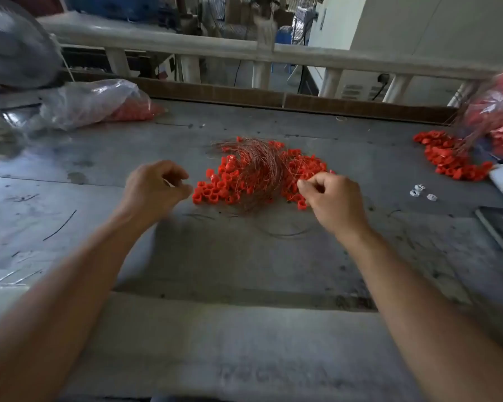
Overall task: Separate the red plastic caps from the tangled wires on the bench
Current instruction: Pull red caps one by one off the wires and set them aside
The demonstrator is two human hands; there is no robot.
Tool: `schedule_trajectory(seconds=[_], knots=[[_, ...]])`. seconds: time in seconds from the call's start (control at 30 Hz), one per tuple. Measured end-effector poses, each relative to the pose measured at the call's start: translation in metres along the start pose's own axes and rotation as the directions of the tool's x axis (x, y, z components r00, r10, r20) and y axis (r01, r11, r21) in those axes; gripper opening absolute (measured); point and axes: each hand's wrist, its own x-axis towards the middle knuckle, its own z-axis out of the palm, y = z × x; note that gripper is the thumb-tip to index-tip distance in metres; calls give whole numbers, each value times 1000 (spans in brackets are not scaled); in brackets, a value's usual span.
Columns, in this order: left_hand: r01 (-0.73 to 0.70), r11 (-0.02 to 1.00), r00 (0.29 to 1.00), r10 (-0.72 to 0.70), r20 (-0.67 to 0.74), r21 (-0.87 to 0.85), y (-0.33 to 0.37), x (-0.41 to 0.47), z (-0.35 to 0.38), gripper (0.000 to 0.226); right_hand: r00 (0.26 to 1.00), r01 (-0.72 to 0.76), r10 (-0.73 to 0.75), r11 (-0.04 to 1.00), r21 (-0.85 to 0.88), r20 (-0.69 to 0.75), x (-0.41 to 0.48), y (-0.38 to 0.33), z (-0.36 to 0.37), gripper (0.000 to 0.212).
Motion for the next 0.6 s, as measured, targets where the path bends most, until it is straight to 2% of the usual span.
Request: schedule_trajectory(seconds=[0.17,0.33,0.47,0.53,0.6], knots=[[-58,981,986,27,164,186,3,1,11,21,1000,-12,13,999,48,-21,-4,12,-11,28],[-68,978,990,43,131,196,0,5,14,21,1000,30,-29,999,26,-5,-5,5,-13,25],[-11,1000,1000,11,8,0,6,3,13,16,997,72,-72,997,-5,37,-8,-1,-12,26],[-48,992,997,41,-58,-118,12,1,8,7,993,93,-91,995,-29,74,-10,-4,-12,24],[-103,963,991,77,-111,-249,18,-3,4,12,988,113,-109,993,-31,111,-11,-9,-12,21]])
